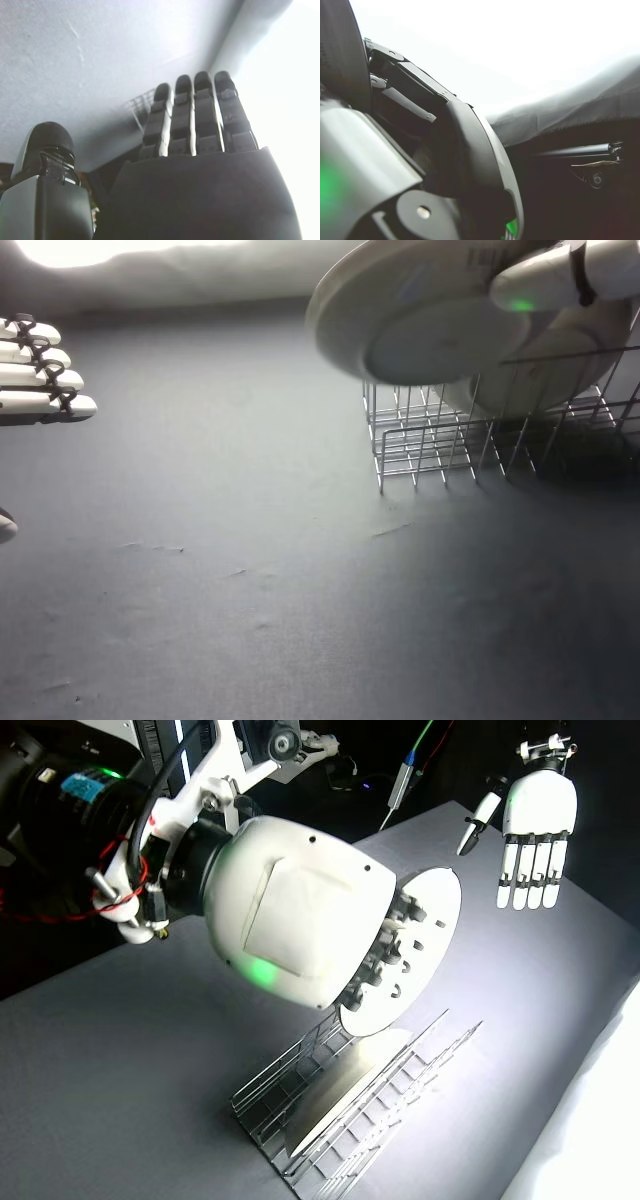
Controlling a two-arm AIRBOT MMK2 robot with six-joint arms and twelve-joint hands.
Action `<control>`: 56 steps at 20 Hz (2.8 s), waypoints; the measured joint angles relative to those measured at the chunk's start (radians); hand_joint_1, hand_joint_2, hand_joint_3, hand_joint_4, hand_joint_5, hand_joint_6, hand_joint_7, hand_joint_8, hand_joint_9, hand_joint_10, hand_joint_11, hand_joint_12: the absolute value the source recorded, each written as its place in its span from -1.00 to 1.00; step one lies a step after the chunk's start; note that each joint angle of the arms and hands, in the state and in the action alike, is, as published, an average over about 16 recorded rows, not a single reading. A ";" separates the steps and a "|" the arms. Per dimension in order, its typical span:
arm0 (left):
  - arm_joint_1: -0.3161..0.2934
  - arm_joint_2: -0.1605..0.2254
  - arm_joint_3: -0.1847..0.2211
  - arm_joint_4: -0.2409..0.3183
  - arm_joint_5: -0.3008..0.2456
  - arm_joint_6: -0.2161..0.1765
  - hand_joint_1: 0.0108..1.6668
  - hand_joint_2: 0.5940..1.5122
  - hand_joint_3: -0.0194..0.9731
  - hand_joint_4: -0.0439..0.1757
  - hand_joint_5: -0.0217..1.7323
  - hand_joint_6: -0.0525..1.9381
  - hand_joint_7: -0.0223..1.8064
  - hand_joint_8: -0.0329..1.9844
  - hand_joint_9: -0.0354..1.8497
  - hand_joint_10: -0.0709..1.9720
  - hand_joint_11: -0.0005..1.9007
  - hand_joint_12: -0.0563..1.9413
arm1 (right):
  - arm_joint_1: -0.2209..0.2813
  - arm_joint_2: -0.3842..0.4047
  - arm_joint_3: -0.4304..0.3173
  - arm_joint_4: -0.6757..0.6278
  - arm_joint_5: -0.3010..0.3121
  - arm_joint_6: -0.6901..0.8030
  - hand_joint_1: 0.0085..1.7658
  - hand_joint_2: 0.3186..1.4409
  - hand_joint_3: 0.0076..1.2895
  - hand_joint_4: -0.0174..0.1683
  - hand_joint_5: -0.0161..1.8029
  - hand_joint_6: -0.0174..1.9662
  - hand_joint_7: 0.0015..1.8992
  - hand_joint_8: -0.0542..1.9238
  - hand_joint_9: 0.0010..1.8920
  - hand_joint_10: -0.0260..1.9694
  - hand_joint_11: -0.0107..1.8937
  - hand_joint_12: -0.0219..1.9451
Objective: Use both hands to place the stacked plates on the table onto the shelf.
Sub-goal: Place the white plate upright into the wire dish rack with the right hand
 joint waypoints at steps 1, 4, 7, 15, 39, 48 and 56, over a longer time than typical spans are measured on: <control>0.000 0.000 0.000 0.000 0.000 0.000 -0.99 0.17 -0.92 -0.53 -0.87 -0.93 -0.85 -0.96 -0.88 -0.92 -0.97 -0.92 | 0.002 0.001 -0.002 0.000 -0.002 -0.002 0.60 0.21 -0.99 -0.89 0.08 -0.06 0.17 -0.28 0.09 -0.06 -0.08 0.17; 0.000 0.000 0.000 0.000 0.000 0.000 -0.99 0.17 -0.92 -0.53 -0.87 -0.93 -0.85 -0.96 -0.87 -0.92 -0.97 -0.93 | 0.007 0.004 -0.008 -0.001 -0.006 -0.006 0.60 0.21 -0.99 -0.89 0.08 -0.07 0.16 -0.28 0.09 -0.04 -0.09 0.19; 0.000 0.001 -0.001 0.000 0.000 0.000 -0.99 0.17 -0.92 -0.52 -0.87 -0.93 -0.85 -0.96 -0.88 -0.92 -0.97 -0.93 | 0.004 0.008 -0.014 -0.001 -0.009 -0.009 0.60 0.21 -0.99 -0.90 0.08 -0.08 0.15 -0.26 0.09 -0.03 -0.09 0.18; 0.003 0.002 -0.005 0.001 0.000 -0.001 -0.99 0.17 -0.92 -0.52 -0.87 -0.93 -0.85 -0.96 -0.87 -0.92 -0.96 -0.93 | -0.038 0.030 -0.027 0.001 0.003 -0.006 0.60 0.21 -0.99 -0.90 0.07 -0.09 0.16 -0.27 0.09 -0.02 -0.08 0.21; 0.008 -0.007 -0.016 0.012 -0.041 -0.078 -0.99 0.17 -0.92 -0.53 -0.88 -0.93 -0.86 -0.96 -0.89 -0.92 -0.98 -0.94 | -0.220 0.009 0.097 0.010 0.090 0.008 0.60 0.21 -0.99 -0.90 0.08 -0.10 0.13 -0.22 0.08 -0.01 -0.11 0.20; 0.014 -0.008 -0.036 0.027 -0.063 -0.116 -0.99 0.17 -0.92 -0.53 -0.87 -0.93 -0.85 -0.96 -0.88 -0.92 -0.97 -0.94 | -0.267 -0.006 0.114 0.011 0.122 0.009 0.59 0.22 -0.99 -0.90 0.07 -0.10 0.13 -0.22 0.06 -0.03 -0.13 0.23; 0.032 -0.011 -0.040 0.032 -0.073 -0.142 -0.99 0.17 -0.92 -0.53 -0.87 -0.93 -0.85 -0.96 -0.87 -0.92 -0.97 -0.94 | -0.266 -0.006 0.110 0.014 0.140 0.013 0.49 0.27 -0.99 -0.88 -0.05 -0.42 0.03 -0.47 -0.07 -0.33 -0.37 0.30</control>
